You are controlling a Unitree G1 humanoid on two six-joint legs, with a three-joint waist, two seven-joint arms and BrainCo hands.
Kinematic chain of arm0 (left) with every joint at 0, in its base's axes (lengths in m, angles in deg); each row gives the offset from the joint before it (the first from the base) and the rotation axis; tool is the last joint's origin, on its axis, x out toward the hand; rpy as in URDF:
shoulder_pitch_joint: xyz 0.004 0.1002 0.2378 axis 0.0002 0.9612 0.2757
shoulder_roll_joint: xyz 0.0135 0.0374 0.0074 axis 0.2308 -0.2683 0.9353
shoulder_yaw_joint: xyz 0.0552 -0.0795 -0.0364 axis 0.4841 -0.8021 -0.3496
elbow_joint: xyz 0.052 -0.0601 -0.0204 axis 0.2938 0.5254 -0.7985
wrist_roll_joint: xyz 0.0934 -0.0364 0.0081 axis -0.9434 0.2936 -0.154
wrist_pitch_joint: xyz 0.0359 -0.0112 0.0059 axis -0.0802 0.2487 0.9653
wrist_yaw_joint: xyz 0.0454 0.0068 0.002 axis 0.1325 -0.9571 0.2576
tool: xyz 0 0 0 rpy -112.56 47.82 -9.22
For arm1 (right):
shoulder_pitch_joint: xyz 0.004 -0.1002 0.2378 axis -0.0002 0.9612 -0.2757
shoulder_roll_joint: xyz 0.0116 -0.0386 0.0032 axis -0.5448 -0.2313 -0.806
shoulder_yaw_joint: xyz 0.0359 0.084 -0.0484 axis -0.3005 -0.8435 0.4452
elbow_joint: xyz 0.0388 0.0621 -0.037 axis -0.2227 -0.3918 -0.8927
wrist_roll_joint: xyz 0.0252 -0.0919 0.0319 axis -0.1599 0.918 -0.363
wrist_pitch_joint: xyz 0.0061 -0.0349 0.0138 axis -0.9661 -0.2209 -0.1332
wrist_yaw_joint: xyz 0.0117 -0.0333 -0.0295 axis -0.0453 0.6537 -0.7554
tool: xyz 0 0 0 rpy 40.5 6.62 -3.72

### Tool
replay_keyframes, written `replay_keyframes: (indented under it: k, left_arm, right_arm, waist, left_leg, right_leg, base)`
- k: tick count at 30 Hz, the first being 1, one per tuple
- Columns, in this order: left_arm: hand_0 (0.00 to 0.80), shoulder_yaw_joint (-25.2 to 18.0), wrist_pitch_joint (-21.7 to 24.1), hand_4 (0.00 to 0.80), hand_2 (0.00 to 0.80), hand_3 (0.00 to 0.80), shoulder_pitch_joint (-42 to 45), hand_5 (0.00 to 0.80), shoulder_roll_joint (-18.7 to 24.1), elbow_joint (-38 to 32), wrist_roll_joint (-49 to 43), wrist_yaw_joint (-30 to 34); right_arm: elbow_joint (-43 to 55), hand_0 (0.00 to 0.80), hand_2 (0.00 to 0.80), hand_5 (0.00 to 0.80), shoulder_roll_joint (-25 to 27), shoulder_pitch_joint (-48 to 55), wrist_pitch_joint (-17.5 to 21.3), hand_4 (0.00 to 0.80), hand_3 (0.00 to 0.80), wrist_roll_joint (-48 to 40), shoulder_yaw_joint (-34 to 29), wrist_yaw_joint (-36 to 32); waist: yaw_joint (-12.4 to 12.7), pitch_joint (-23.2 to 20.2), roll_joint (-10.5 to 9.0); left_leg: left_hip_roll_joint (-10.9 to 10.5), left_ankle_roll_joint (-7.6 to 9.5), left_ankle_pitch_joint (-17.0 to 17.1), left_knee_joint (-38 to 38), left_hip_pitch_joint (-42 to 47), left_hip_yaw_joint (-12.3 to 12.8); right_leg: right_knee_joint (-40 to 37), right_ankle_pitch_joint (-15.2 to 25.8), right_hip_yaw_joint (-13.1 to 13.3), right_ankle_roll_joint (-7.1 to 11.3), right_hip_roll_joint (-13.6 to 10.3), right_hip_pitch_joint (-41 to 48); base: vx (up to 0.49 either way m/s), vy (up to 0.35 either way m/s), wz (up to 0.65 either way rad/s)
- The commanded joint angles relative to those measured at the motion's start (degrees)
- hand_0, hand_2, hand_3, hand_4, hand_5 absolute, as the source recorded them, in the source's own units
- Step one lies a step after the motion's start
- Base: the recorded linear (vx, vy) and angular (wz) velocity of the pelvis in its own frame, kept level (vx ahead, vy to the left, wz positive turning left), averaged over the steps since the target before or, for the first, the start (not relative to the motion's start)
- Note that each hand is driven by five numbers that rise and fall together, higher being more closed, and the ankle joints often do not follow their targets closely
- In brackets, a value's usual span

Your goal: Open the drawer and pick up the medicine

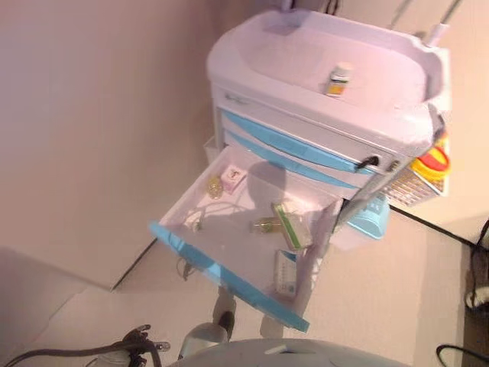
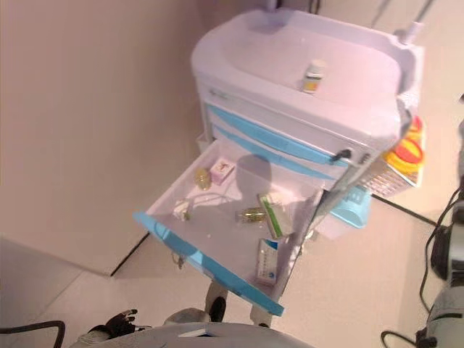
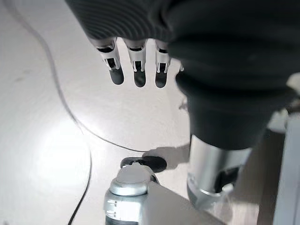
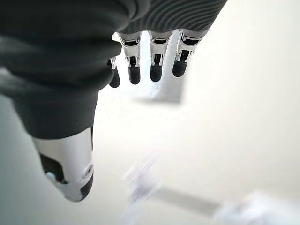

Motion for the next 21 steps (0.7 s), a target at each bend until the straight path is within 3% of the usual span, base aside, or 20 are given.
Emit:
replay_keyframes:
  k: [1, 8, 15, 21]
  left_arm:
    - [0.0, 2.2, -0.1, 0.0, 0.0, 0.0, -2.2, 0.0, 0.8, 1.9, -1.2, 1.1]
    - [0.0, 3.3, 2.3, 0.0, 0.0, 0.0, -3.5, 0.0, -1.8, 2.5, -3.6, 1.9]
    - [0.0, 6.1, 5.4, 0.0, 0.0, 0.0, -4.3, 0.0, -3.0, -3.9, -4.4, 4.4]
    - [0.0, 10.7, 8.9, 0.0, 0.0, 0.0, -11.7, 0.0, -1.4, -11.9, -2.2, 2.6]
  right_arm:
    - [8.1, 0.0, 0.0, 0.0, -4.0, 7.8, 5.6, 0.0, 0.0, 1.1, -1.3, -0.8]
    - [12.5, 0.0, 0.0, 0.0, -19.4, 28.6, 12.7, 0.0, 0.0, 8.7, -0.2, -4.1]
    - [9.0, 0.0, 0.0, 0.0, -24.5, 38.4, 15.3, 0.0, 0.0, 23.1, 8.5, -7.8]
    - [-3.2, 0.0, 0.0, 0.0, -27.8, 37.8, 16.6, 0.0, 0.0, 17.7, 12.9, -9.3]
  waist:
    - [-1.2, -2.8, -0.19]
    - [-6.5, -2.4, 1.66]
    - [-10.3, -0.5, 2.17]
    - [-11.9, 7.8, 2.83]
  left_leg:
    - [-2.1, 1.79, -10.8, 3.8, 1.0, 3.0]
    - [-0.6, 1.46, -10.5, 1.9, 1.6, 7.3]
    - [0.4, 1.3, -10.7, 3.9, -0.8, 11.1]
    - [0.7, 1.9, -10.4, 8.1, -9.0, 11.6]
  right_leg:
    - [1.9, 2.9, 1.4, 4.98, -2.1, -4.2]
    - [0.8, 3.4, 5.1, 5.03, -0.8, -5.1]
    - [2.5, 3.4, 7.3, 4.98, -0.2, -8.6]
    - [7.2, 3.1, 7.5, 4.04, 0.2, -16.8]
  base:
    - [-0.085, -0.067, -0.49]
    - [-0.057, -0.036, -0.45]
    - [-0.057, 0.007, -0.4]
    - [-0.284, 0.012, -0.25]
